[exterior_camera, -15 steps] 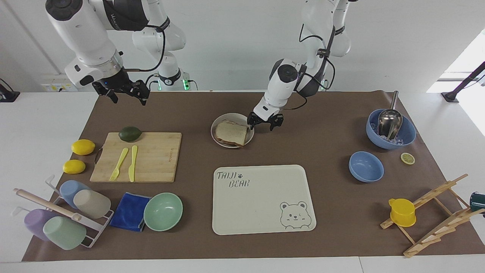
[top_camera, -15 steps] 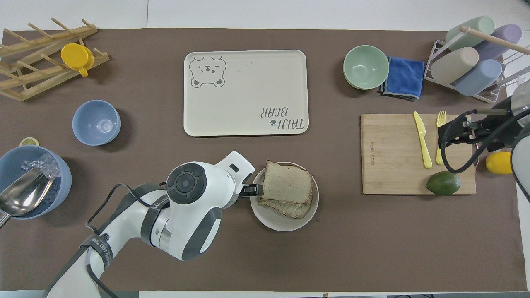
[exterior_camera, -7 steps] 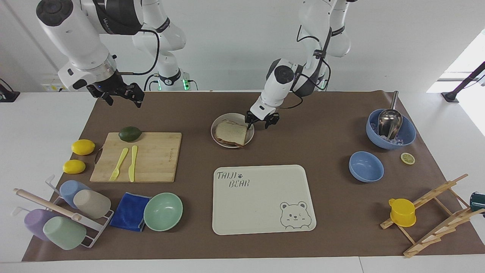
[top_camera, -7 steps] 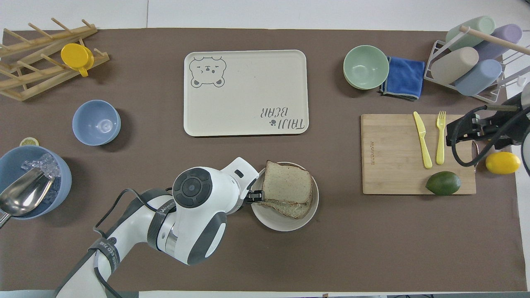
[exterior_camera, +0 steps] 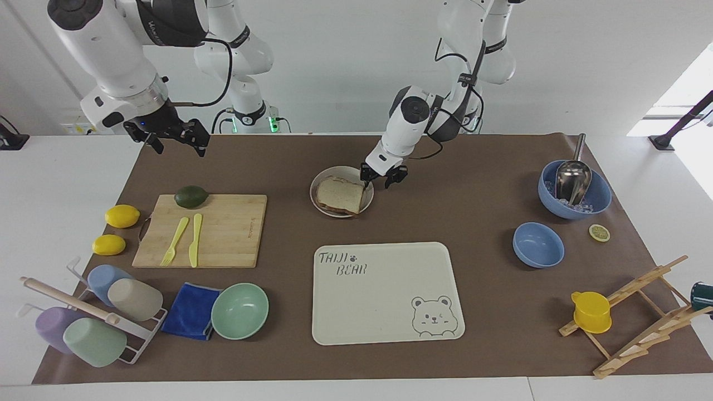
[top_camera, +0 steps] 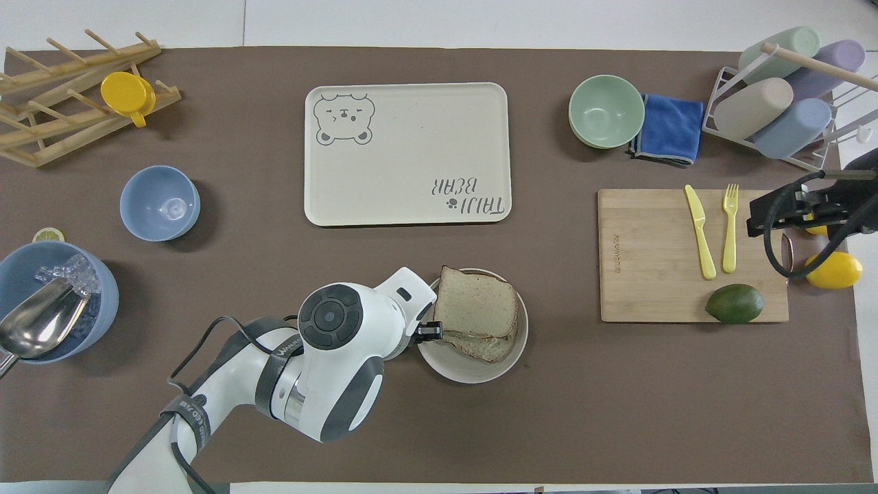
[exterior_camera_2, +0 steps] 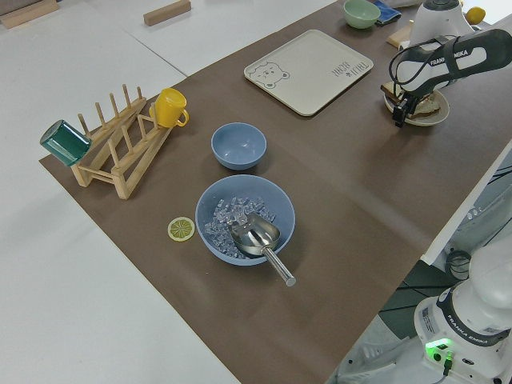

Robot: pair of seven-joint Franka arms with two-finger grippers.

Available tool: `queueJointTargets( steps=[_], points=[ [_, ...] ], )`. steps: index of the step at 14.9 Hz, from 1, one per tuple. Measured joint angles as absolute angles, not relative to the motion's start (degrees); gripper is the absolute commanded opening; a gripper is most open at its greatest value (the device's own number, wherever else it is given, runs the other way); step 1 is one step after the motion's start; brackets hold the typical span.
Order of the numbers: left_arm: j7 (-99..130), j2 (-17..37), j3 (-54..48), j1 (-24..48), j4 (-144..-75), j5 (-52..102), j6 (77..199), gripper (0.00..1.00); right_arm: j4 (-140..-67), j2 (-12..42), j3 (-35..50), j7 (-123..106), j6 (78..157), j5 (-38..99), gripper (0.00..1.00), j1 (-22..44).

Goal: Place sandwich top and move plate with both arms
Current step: 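Close the left gripper on the white plate rim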

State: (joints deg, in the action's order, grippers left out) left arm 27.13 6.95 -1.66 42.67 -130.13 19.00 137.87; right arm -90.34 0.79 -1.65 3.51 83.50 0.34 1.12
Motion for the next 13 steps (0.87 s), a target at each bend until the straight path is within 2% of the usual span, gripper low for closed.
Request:
queueJointTargets(
  steps=[4, 7, 9, 10, 13],
  points=[
    [27.1, 7.7, -1.6, 43.4, -130.1, 19.8, 139.1, 0.43, -90.3, 0.8, -1.5, 3.3, 83.5, 0.7, 1.0, 1.1],
    [27.1, 7.7, -1.6, 43.4, -130.1, 19.9, 139.2, 0.24, -90.3, 0.7, -1.5, 3.3, 83.5, 0.7, 1.0, 1.1],
    [27.1, 7.8, -1.6, 43.4, -130.1, 19.9, 139.2, 0.05, -90.3, 0.7, -1.5, 3.3, 83.4, 0.7, 1.0, 1.1],
    [27.1, 7.8, -1.7, 43.4, -130.1, 20.0, 139.3, 0.0, -90.3, 0.7, -1.6, 3.3, 83.4, 0.7, 1.0, 1.1],
    [27.1, 7.5, -1.6, 43.4, -129.8, 20.4, 139.6, 0.0, -90.3, 0.7, -1.6, 3.3, 83.3, 0.7, 1.0, 0.8]
  ],
)
